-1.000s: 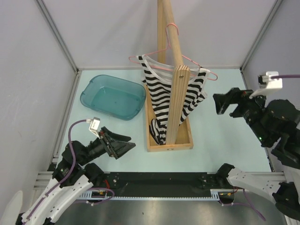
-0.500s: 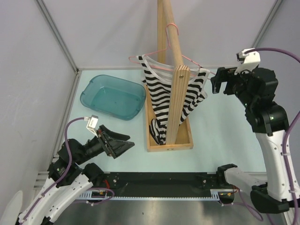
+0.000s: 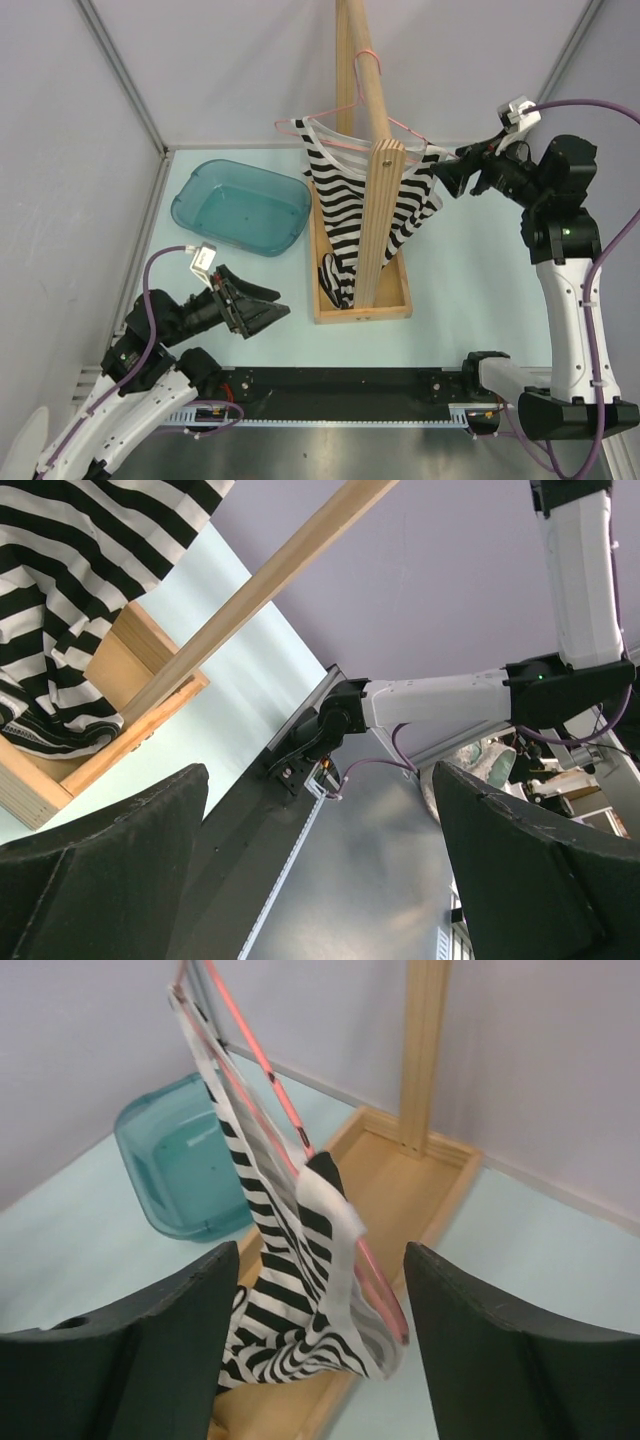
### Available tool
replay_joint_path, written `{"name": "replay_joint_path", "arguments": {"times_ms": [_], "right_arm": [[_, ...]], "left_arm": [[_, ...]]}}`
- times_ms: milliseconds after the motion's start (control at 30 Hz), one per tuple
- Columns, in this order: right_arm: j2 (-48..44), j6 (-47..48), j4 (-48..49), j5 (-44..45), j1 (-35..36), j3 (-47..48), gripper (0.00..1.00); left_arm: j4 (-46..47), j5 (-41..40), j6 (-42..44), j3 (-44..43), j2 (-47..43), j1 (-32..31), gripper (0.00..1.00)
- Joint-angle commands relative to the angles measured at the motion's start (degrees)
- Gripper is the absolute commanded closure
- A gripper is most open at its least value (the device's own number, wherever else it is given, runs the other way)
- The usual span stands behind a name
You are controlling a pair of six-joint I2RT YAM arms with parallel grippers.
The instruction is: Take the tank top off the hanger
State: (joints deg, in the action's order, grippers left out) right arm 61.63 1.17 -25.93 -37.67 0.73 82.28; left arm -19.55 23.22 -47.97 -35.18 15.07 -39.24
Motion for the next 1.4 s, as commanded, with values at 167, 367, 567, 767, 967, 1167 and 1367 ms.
{"name": "replay_joint_path", "arguments": {"times_ms": [167,367,567,767,967,1167,1367], "right_arm": [[5.51,-0.91,7.30,-10.48,-0.29,2.70,0.49],[6.14,-0.91,9.32,-12.16,-0.29,2.10,0.63],[6.58,-0.91,10.46,-13.74,-0.29,1.04,0.71],[6.23,-3.10,14.24,-13.57,-0.29,-1.24,0.86],[5.44,-3.81,16.97,-14.36,0.06,-2.56,1.00],[3.85,-5.29,23.71,-15.76,0.59,-2.57,1.00],[4.11,-10.22,27.96,-15.77,2.77,1.29,1.00]], "left_arm": [[-0.49,2.09,0.59,-2.88,-0.57,0.22,0.01],[-0.93,2.18,0.77,-3.75,-0.48,0.13,0.01],[-0.84,2.44,0.77,-4.02,0.40,0.22,0.01],[-0.49,2.35,0.68,-4.19,0.31,0.13,0.00],[-0.40,2.35,0.59,-5.25,0.84,0.13,0.01],[0.21,2.71,0.33,-6.04,1.10,0.22,0.01],[0.39,2.53,0.42,-6.40,2.42,0.22,0.01]]}}
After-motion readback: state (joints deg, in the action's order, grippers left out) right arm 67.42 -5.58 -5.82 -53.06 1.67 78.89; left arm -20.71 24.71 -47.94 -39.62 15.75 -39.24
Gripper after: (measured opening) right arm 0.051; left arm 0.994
